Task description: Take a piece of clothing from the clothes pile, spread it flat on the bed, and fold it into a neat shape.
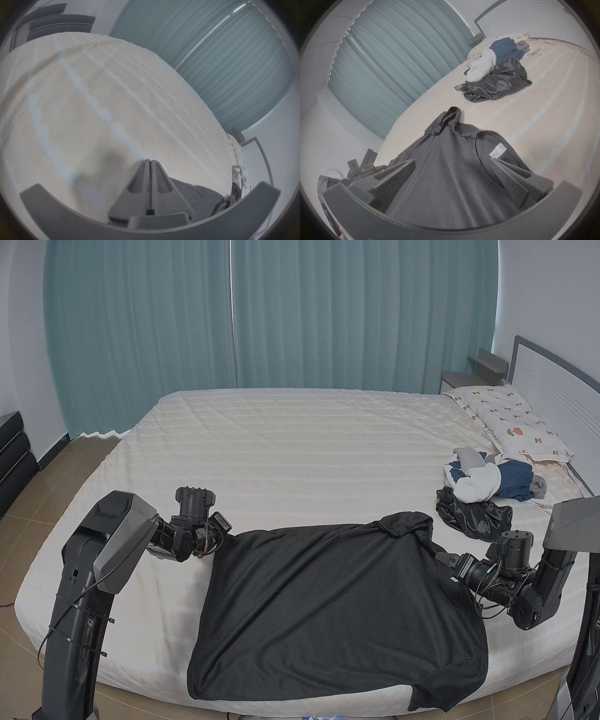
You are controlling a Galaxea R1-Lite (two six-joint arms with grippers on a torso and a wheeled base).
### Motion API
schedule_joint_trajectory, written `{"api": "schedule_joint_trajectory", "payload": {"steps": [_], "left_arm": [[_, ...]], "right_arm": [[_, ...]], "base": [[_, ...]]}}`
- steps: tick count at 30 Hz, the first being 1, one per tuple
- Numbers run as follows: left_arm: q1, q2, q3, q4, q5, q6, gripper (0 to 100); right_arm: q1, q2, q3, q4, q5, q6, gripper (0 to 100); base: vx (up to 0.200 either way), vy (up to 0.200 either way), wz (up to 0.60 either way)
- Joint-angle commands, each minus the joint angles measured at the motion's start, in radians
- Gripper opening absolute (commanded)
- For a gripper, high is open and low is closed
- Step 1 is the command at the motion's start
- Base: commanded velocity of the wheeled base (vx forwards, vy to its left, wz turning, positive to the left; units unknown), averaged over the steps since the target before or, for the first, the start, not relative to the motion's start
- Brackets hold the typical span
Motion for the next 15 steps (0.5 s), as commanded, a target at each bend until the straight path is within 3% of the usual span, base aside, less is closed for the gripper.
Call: {"api": "schedule_joint_trajectory", "payload": {"steps": [1,15], "left_arm": [[0.017,-0.003,-0.018,-0.017,0.019,-0.032,0],[0.075,0.007,-0.038,-0.131,0.040,-0.036,0]], "right_arm": [[-0.004,-0.007,-0.030,0.000,-0.001,0.001,100],[0.006,0.037,-0.150,0.005,-0.002,0.001,100]], "base": [[0.000,0.000,0.00],[0.000,0.000,0.00]]}}
